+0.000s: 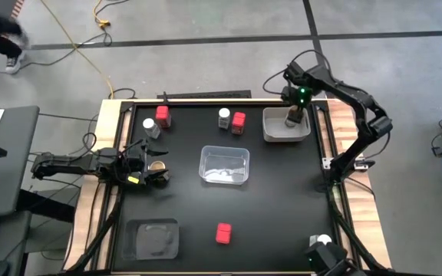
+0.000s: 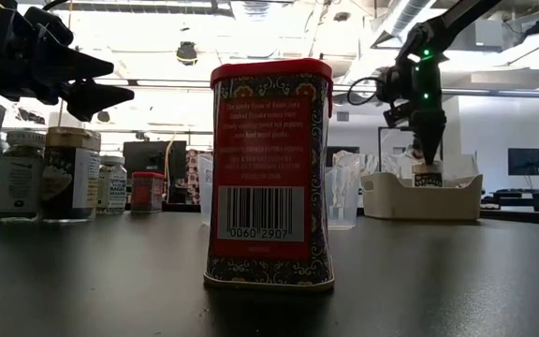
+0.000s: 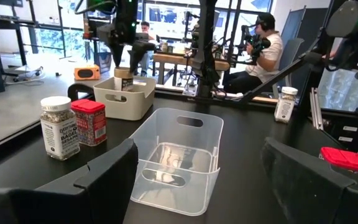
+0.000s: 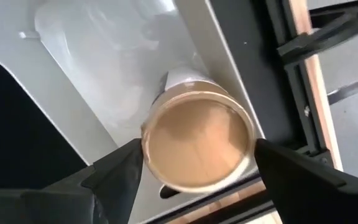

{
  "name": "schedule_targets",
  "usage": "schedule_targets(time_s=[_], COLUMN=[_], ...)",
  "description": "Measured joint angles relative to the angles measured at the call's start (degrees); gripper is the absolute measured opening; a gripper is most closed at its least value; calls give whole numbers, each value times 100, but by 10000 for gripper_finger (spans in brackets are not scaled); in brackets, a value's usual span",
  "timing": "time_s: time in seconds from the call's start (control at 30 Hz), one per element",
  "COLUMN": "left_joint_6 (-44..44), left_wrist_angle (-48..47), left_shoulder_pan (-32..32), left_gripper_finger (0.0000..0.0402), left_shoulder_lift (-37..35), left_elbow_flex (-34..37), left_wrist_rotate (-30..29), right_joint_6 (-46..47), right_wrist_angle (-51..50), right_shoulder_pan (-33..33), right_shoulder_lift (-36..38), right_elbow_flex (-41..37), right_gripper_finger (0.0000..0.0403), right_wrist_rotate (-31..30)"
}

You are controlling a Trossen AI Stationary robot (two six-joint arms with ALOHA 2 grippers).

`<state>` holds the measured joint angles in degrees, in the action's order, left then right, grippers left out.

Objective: Sort spices by type
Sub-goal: Put the gold seasoning bottle into the white bin, then put the white seasoning bottle into the transparent bin

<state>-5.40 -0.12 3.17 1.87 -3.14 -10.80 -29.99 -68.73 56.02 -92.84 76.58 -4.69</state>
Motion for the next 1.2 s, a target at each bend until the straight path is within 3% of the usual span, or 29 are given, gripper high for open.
schedule_targets(time_s=[0.27,0.43,0.73,0.97,1.2], left_joint_6=[1,1,-1,1,1], left_wrist_angle=[0,2,2,2,1], left_shoulder_pan=[0,0,-1,1,1], left_gripper_finger=[327,327,327,327,327], left_shoulder_lift=[0,0,0,0,0], left_elbow_flex=[2,1,2,1,1], left_wrist_rotate=[-1,-1,1,-1,-1], right_joint_6=[491,1453,3708,6262,9127], right_wrist_angle=[-825,-1329,-1401,-1407,-1587], right_shoulder_pan=[-316,-562,-1424,-2828,-4955], right_shoulder_lift=[0,44,1312,2464,2922], right_elbow_flex=[689,1135,996,611,-431], right_gripper_finger=[335,335,335,335,325], right_wrist_rotate=[0,2,7,7,4])
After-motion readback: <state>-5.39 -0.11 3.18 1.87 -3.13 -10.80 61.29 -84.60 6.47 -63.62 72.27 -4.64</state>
